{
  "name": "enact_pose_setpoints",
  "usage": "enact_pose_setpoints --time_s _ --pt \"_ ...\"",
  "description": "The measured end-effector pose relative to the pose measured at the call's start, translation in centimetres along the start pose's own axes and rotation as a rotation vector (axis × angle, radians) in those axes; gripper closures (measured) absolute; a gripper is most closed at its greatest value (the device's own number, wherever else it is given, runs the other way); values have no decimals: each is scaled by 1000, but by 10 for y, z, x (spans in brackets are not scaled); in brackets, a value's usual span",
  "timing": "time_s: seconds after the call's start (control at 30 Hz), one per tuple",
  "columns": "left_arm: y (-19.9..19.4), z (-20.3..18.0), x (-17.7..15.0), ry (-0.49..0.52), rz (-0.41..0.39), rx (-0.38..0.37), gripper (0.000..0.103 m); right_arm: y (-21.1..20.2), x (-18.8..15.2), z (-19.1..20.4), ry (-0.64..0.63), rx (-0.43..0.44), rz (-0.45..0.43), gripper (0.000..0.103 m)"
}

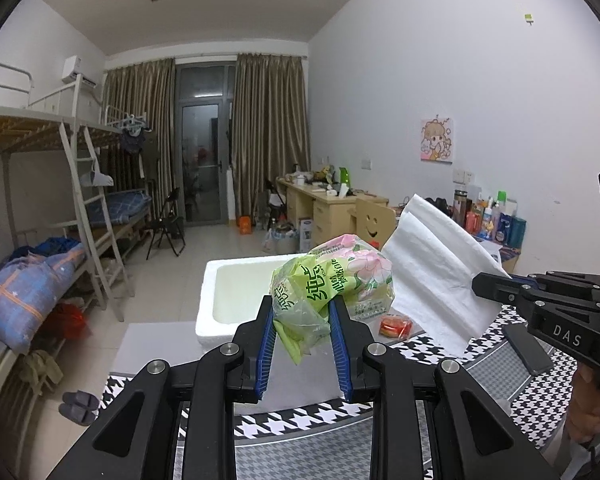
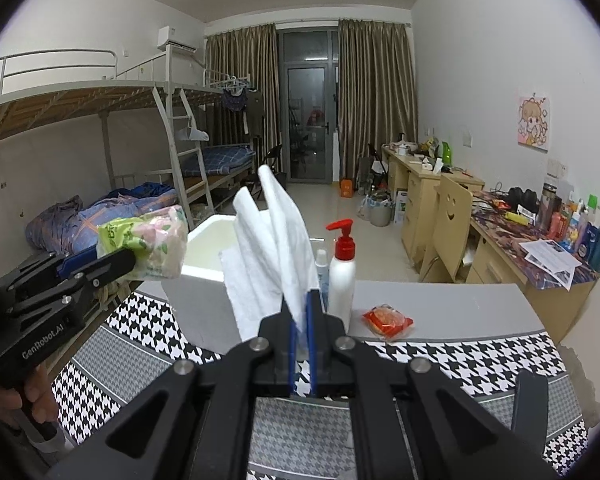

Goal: Organize soft objects
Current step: 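Carry the snack bag and the towel over the white foam box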

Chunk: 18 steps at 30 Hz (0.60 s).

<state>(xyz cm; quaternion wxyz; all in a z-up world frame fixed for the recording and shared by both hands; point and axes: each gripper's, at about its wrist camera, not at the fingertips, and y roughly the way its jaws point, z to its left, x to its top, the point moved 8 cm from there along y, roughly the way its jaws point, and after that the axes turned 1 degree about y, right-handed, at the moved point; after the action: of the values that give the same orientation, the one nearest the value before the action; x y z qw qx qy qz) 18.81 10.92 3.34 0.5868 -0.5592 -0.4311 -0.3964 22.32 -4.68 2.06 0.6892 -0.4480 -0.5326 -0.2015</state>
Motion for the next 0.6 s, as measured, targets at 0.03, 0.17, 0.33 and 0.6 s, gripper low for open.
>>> enact_pose_setpoints --time_s 0.03,0.17,0.33,0.6 --pt "2 2 0 -1 3 3 75 1 1 0 2 0 1 96" --pt "5 7 4 -9 5 5 75 6 7 0 0 -13 -1 96" --pt "9 10 9 -9 4 9 75 10 15 3 -14 -22 -8 96" --pt "19 22 15 -33 8 31 75 18 24 8 -12 -22 -1 96"
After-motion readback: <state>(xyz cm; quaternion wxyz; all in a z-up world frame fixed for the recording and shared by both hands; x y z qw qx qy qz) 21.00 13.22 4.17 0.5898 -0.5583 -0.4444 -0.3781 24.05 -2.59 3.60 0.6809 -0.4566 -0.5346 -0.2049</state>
